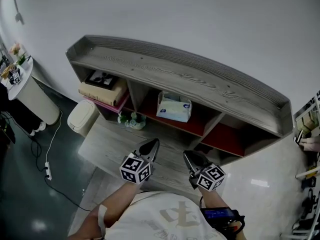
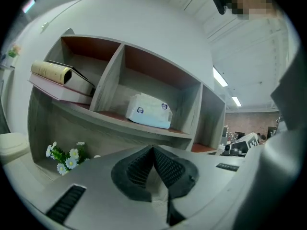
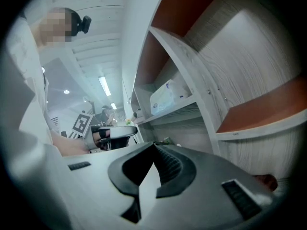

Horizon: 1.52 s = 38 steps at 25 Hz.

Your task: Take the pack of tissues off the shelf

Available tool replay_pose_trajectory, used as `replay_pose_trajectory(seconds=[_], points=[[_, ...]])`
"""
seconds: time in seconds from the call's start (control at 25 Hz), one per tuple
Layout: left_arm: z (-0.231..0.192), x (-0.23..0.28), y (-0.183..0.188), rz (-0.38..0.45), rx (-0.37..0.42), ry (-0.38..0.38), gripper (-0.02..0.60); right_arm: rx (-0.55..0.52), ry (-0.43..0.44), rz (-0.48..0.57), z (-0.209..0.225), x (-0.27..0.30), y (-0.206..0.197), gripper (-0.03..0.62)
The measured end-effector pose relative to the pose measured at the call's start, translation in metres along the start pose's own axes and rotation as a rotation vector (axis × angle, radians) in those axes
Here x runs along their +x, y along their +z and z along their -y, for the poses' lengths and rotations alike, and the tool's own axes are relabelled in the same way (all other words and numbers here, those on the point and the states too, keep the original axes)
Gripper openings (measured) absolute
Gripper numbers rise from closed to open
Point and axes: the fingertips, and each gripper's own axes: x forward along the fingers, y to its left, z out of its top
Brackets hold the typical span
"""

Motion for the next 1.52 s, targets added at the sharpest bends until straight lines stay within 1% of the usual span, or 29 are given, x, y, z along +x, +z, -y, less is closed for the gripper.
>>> replay_pose_trajectory(seconds=[0.08,0.12,0.16,0.28,0.32,0.4,0.48,0.68,0.88,1.12,1.16,1.2,1.32,1.4,1.48,1.52], points=[[-0.007,0.007,0.005,-0.001,0.004,0.01,0.014,0.001,0.004,-0.007,0.002,0.004,-0.001,0.005],[-0.01,0.01,0.008,-0.001,0.006,0.012,0.054,0.003,0.006,-0.01,0.002,0.006,-0.002,0.005],[-0.012,0.013,0.012,0.001,0.008,0.012,0.078,0.006,0.007,-0.014,0.003,0.008,-0.003,0.005],[-0.018,0.021,0.026,0.018,0.026,0.01,0.086,0.013,0.009,-0.023,0.006,0.015,-0.007,0.005],[-0.018,0.023,0.033,0.027,0.034,0.008,0.124,0.013,0.009,-0.026,0.007,0.017,-0.009,0.005],[-0.021,0.026,0.047,0.05,0.05,0.01,0.137,0.017,0.007,-0.032,0.009,0.019,-0.012,0.005],[-0.025,0.029,0.059,0.068,0.062,0.016,0.172,0.025,0.003,-0.036,0.012,0.021,-0.015,0.005],[-0.036,0.046,0.077,0.059,0.078,0.018,0.172,0.046,0.001,-0.052,0.018,0.025,-0.024,0.005],[-0.044,0.06,0.094,0.069,0.085,0.019,0.172,0.061,0.01,-0.062,0.018,0.033,-0.031,0.005],[-0.046,0.074,0.103,0.055,0.09,0.01,0.172,0.08,0.005,-0.077,0.023,0.035,-0.04,0.005],[-0.046,0.076,0.103,0.051,0.091,0.009,0.164,0.08,0.005,-0.079,0.024,0.035,-0.041,0.005],[-0.046,0.077,0.102,0.046,0.093,0.009,0.138,0.082,0.005,-0.079,0.024,0.035,-0.041,0.005],[-0.045,0.081,0.099,0.033,0.093,0.009,0.133,0.084,0.002,-0.078,0.026,0.035,-0.042,0.005],[-0.046,0.082,0.098,0.03,0.092,0.014,0.107,0.087,0.001,-0.077,0.027,0.035,-0.042,0.005],[-0.045,0.081,0.098,0.031,0.096,0.017,0.103,0.09,-0.001,-0.076,0.027,0.034,-0.043,0.005],[-0.045,0.081,0.098,0.032,0.099,0.017,0.087,0.09,-0.001,-0.075,0.027,0.034,-0.043,0.005]])
